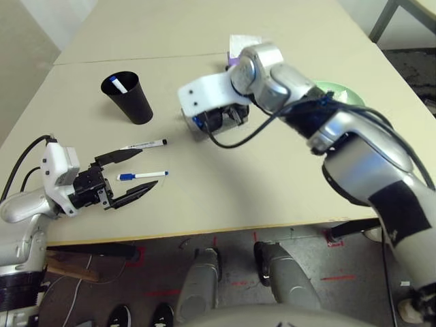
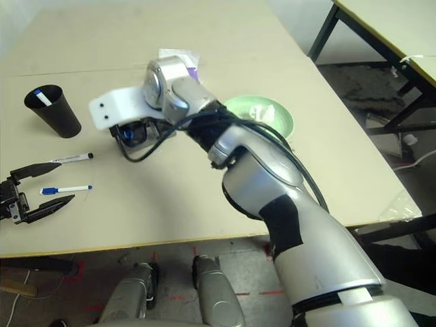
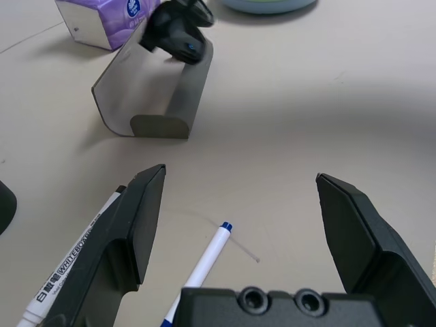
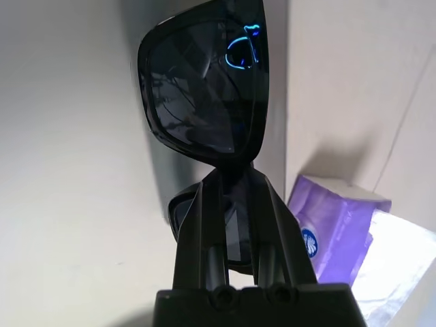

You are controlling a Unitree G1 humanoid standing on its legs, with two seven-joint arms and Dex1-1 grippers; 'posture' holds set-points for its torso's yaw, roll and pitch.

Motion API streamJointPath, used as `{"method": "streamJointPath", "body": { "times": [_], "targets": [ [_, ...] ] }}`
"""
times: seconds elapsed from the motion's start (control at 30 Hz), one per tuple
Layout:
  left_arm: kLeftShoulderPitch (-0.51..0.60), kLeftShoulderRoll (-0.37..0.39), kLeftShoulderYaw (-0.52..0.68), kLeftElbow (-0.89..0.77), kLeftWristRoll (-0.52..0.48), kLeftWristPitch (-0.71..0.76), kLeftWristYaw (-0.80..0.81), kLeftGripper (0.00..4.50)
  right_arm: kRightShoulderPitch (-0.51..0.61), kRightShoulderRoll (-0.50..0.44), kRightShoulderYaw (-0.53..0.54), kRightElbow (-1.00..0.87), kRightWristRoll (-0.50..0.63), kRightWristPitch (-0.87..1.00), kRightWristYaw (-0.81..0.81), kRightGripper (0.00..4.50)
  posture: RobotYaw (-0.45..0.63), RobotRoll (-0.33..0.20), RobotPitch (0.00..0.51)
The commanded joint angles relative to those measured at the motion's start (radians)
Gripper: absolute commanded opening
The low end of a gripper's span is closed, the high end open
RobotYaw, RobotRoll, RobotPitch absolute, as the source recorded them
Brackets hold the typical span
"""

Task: Organize and tidy the items on the table.

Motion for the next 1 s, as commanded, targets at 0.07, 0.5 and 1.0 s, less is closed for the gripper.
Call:
{"method": "streamJointPath", "body": {
  "times": [0.07, 0.5, 1.0],
  "targets": [
    [0.025, 0.005, 0.015, -0.021, 0.001, 0.008, 0.006, 4.50, -0.026, 0.040, -0.047, 0.116, -0.028, -0.038, -0.061, 0.14, -0.04, 0.000, 0.208],
    [0.051, 0.015, 0.033, -0.055, -0.009, 0.030, 0.021, 4.50, -0.014, 0.113, -0.128, 0.229, -0.051, -0.073, -0.177, 0.14, -0.02, 0.000, 0.220],
    [0.074, 0.002, 0.035, -0.095, -0.013, 0.044, 0.047, 4.50, 0.023, 0.140, -0.142, 0.231, -0.082, -0.151, -0.186, 0.14, -0.01, 0.000, 0.223]
  ]
}}
